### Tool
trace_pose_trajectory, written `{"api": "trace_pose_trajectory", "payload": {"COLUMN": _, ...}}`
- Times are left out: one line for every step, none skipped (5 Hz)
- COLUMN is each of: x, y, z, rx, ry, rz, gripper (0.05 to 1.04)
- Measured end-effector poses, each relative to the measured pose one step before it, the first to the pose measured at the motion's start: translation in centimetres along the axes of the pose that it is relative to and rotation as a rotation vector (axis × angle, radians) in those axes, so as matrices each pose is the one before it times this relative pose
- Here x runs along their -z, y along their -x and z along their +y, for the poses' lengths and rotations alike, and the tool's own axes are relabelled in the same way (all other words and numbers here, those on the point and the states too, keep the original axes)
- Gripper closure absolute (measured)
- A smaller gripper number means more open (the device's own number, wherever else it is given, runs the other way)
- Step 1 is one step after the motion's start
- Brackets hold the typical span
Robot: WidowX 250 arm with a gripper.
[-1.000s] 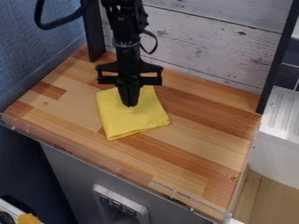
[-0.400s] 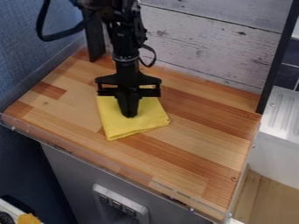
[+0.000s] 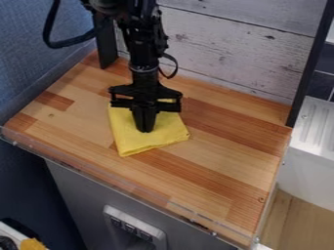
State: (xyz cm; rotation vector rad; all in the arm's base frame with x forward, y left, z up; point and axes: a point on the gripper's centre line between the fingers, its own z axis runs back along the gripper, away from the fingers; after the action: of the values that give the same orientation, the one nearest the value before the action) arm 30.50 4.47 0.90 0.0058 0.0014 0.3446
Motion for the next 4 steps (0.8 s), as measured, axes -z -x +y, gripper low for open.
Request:
{"api": "trace_pose_trajectory", "payload": {"x": -0.009, "y": 0.557, "z": -0.557, "rx": 0.067, "ry": 0.0087, "rz": 0.0031, "gripper": 1.021}}
{"api": "trace_pose_trajectory", "payload": {"x": 0.052, "y": 0.289, "z": -0.503, "rx": 0.0648, "ry": 0.0085, "rz": -0.0051, "gripper": 1.021}}
{"api": "trace_pose_trajectory", "payload": {"x": -0.023, "y": -0.07, "z": -0.474, "rx": 0.0644, "ry": 0.0005, "rz": -0.0059, "gripper": 1.021}}
{"api": "trace_pose_trajectory", "payload": {"x": 0.005, "y": -0.148, "z": -0.488, "rx": 0.0497, "ry": -0.002, "rz": -0.0014, "gripper": 1.021}}
